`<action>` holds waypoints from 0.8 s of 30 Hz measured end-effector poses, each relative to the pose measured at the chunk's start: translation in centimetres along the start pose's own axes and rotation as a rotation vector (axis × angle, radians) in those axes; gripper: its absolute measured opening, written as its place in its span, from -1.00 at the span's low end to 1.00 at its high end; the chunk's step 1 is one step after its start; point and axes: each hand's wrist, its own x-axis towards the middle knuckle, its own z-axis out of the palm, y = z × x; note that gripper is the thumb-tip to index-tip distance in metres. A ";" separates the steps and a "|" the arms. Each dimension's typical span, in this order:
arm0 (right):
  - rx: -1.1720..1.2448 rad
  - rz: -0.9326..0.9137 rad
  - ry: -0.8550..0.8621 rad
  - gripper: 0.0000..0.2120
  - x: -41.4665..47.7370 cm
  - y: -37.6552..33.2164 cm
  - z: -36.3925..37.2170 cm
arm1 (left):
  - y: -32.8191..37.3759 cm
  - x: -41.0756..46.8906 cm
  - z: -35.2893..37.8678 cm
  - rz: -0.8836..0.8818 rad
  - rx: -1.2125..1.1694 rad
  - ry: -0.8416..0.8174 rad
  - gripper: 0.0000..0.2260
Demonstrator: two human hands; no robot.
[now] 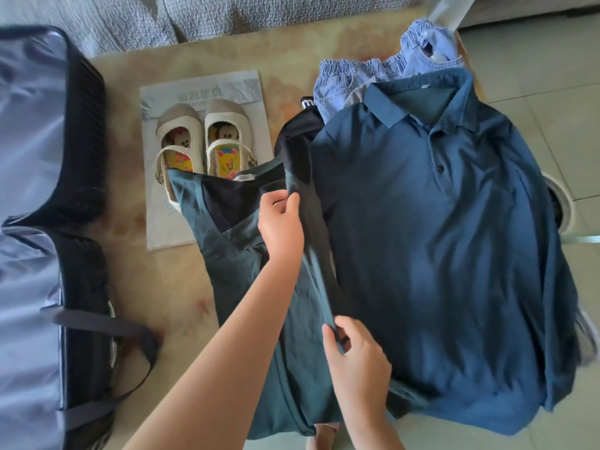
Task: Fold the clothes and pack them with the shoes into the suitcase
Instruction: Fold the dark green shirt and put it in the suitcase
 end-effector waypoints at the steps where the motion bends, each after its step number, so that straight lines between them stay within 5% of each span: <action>1: 0.003 -0.031 -0.013 -0.79 -0.7 -0.4 0.4 | -0.2 -0.2 -1.1 -0.001 -0.009 0.007 -0.89; 7: -0.015 -0.152 -0.066 -0.81 -3.5 -2.9 3.2 | -1.6 1.3 -6.3 0.013 0.021 0.102 -0.84; 13: -0.084 -0.186 -0.118 -0.74 -4.1 -3.4 5.1 | -2.2 3.8 -7.8 -0.041 0.077 0.029 -0.67; 18: -0.116 -0.220 -0.143 -0.73 -3.8 -3.1 5.6 | -1.7 4.3 -8.0 0.096 0.134 0.083 -0.80; 24: -0.171 -0.267 -0.198 -0.65 -4.3 -2.8 5.6 | -2.8 3.6 -9.0 0.449 0.429 0.141 -0.65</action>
